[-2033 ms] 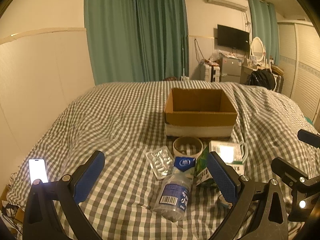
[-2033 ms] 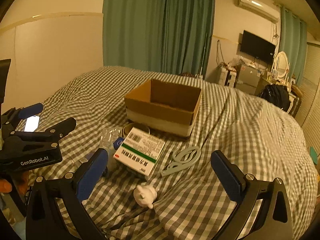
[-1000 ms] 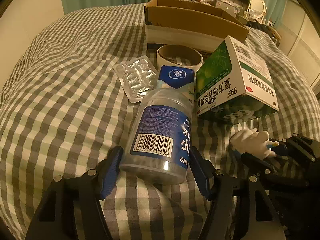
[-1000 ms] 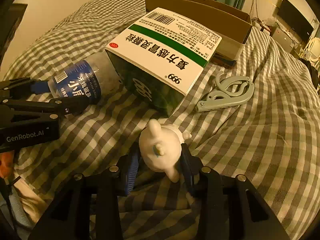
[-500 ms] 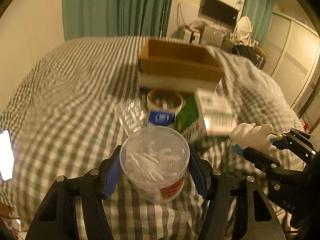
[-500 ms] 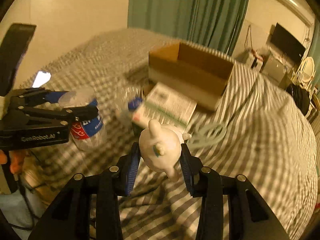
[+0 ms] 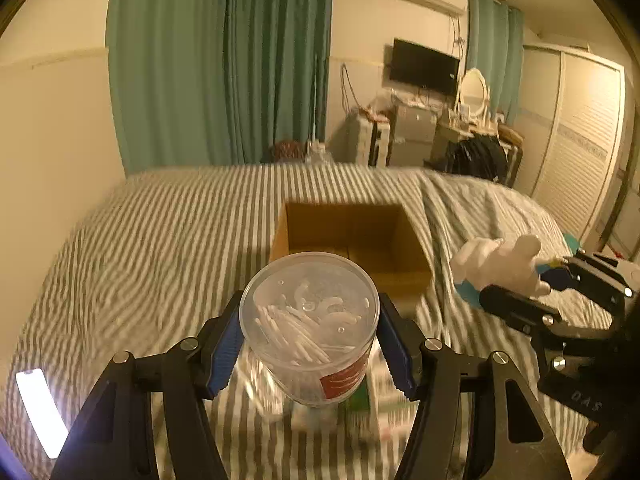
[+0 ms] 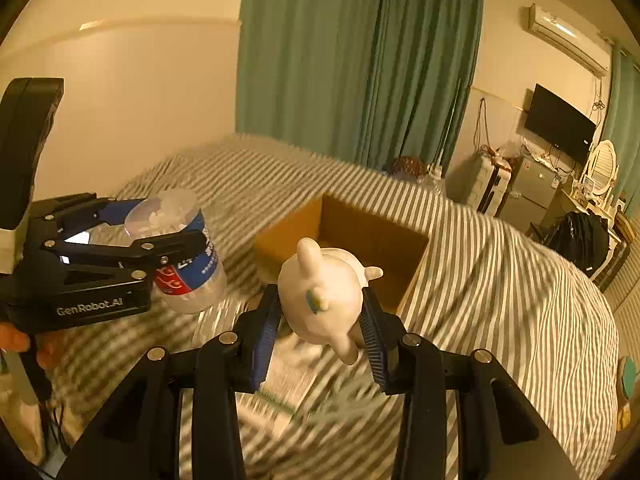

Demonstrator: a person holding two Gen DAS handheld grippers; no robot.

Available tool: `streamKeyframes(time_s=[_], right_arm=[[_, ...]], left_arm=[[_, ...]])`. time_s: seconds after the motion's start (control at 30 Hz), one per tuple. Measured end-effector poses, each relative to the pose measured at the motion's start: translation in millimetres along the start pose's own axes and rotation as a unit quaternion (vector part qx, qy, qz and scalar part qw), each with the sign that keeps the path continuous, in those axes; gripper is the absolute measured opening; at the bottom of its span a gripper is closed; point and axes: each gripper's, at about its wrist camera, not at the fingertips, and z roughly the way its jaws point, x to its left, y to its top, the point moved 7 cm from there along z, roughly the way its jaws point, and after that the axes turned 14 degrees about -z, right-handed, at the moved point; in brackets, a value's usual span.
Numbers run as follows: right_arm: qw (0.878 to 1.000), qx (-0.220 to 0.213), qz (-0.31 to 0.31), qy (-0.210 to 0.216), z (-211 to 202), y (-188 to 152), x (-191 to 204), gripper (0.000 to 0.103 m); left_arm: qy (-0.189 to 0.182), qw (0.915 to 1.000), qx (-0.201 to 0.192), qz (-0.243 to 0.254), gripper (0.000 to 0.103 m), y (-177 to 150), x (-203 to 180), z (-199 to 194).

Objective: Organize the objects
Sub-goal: 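Carry the plush toy with the right tool while the left tool carries the tub into the box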

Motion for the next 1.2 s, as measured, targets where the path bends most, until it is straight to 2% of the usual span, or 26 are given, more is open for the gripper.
streamKeyframes(time_s=[0.13, 0.27, 0.43, 0.53, 0.63, 0.67, 0.77, 0.83, 0.87, 0.93, 1.0, 1.2], right_arm=[[1.000, -0.005, 0.012, -0.015, 24, 29, -35, 0.039], [0.999, 0.007, 0.044, -0.015, 71, 41, -68, 0.039], [0.995, 0.051, 0.085, -0.001, 135, 25, -84, 0.039], [0.991, 0.077, 0.111, 0.007, 164, 11, -88, 0.039], [0.988, 0.087, 0.129, 0.013, 175, 1, -90, 0.039], [0.987, 0.090, 0.130, 0.011, 174, -2, -87, 0.041], [0.988, 0.076, 0.131, 0.000, 160, 3, -91, 0.070], [0.990, 0.056, 0.131, -0.004, 140, 12, -92, 0.072], [0.991, 0.050, 0.127, -0.009, 130, 18, -94, 0.072], [0.992, 0.045, 0.110, -0.030, 103, 29, -96, 0.074], [0.993, 0.041, 0.096, -0.048, 76, 35, -93, 0.082], [0.992, 0.038, 0.083, -0.083, 4, 39, -81, 0.089]], left_arm=[[-0.001, 0.9996, -0.028, -0.003, 0.064, 47, -14, 26], [-0.001, 0.9990, -0.041, -0.017, 0.064, 72, -19, 73], [0.000, 0.9992, -0.012, -0.039, 0.064, 63, -12, 147], [0.016, 0.9987, 0.004, -0.048, 0.064, 51, -1, 172], [0.025, 0.9972, 0.041, -0.058, 0.064, 37, 4, 188], [0.026, 0.9968, 0.044, -0.060, 0.064, 35, 4, 188], [0.021, 0.9982, 0.028, -0.048, 0.065, 36, 0, 178], [0.011, 0.9991, 0.022, -0.035, 0.071, 40, -6, 167], [0.007, 0.9994, 0.016, -0.029, 0.081, 45, -11, 161], [0.010, 0.9998, 0.004, -0.014, 0.092, 53, -19, 142], [0.011, 0.9999, -0.007, 0.007, 0.092, 55, -20, 118], [0.069, 0.9955, -0.012, 0.063, 0.092, 44, -13, 48]])
